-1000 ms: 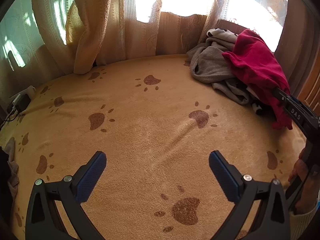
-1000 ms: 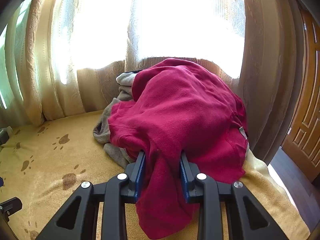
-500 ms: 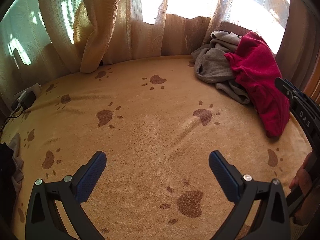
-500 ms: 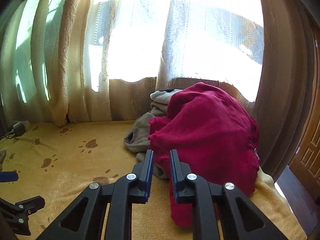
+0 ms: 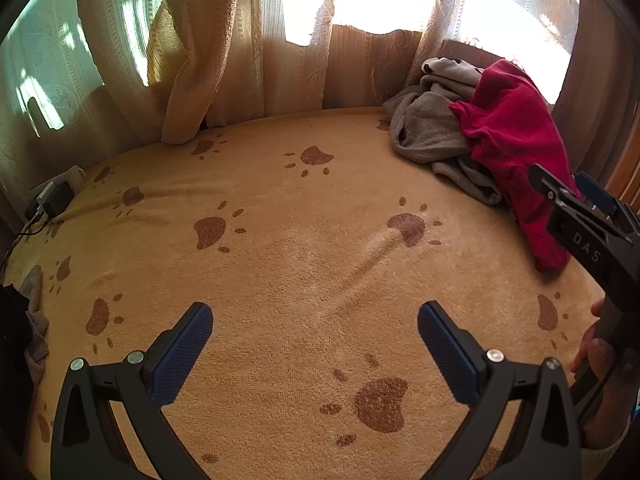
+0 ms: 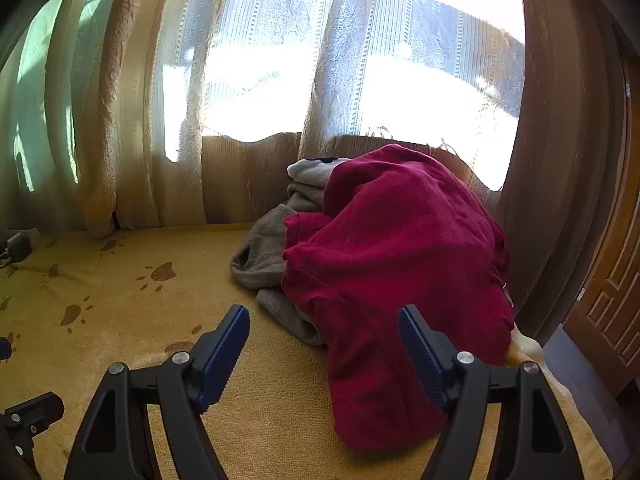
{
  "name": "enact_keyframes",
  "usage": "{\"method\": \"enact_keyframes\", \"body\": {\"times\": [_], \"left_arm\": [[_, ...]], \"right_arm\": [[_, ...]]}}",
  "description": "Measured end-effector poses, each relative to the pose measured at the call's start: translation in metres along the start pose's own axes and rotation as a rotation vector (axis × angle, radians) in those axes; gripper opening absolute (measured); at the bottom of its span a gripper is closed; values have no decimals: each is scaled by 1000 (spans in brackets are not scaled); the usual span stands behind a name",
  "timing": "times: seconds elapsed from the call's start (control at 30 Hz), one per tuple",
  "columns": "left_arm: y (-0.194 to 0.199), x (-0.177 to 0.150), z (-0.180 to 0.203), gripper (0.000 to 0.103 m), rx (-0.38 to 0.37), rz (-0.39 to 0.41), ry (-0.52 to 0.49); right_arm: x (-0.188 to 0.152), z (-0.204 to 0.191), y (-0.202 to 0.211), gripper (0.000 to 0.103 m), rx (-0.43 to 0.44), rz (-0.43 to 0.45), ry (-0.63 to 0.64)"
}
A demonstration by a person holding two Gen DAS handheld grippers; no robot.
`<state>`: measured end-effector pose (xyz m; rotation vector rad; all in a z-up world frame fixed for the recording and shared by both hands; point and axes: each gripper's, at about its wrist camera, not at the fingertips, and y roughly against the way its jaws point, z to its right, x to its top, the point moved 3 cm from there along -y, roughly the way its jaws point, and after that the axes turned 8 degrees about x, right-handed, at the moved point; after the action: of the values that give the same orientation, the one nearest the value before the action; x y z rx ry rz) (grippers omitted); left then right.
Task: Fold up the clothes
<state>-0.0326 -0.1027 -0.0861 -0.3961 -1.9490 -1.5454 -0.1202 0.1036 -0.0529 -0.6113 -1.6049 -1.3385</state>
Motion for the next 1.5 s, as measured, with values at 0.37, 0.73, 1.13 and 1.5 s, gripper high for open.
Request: {"method": "enact_keyframes", "body": {"times": [0.37,0.73,1.13,1.5], "left_arm": [[-2,-1,11,103,-4,-6,-20],[4,13,23,103,-8,30,-43],[23,34,38,103,-5,103,-86],[19,28,48,103,-19,81,-98]], "right_arm": [[0,-5,-3,79,-42,-8,50],[0,0,-2,79,-68,0,50],[2,3,0,79,-65,5,31],[1,9,-5,79,-59,-11,3]]}}
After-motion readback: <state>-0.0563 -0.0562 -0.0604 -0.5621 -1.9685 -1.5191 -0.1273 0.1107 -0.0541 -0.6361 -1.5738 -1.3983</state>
